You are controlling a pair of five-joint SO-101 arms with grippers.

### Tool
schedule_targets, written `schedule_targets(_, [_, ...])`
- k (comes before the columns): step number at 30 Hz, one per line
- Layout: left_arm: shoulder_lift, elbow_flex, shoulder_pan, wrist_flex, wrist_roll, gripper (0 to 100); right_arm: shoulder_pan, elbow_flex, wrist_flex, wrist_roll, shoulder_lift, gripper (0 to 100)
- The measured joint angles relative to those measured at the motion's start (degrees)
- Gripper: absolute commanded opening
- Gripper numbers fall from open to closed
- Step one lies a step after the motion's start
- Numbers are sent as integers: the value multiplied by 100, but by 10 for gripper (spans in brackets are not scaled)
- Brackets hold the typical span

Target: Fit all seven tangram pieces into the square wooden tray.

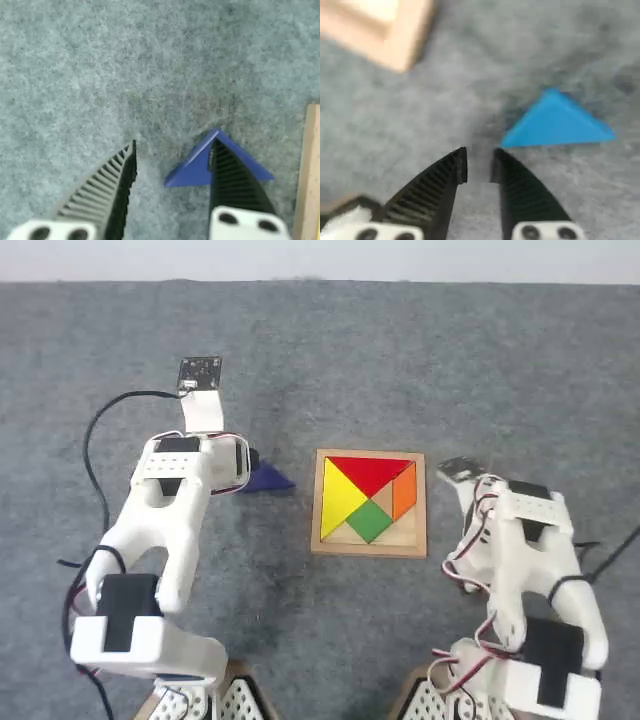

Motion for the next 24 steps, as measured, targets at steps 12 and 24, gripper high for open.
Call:
schedule_targets(12, [0,0,0,0,0,221,923,-571,-422,-615,-132,7])
schedule_targets(24, [0,220,0,-211,0,221,835,-633,176,-1600,-501,144])
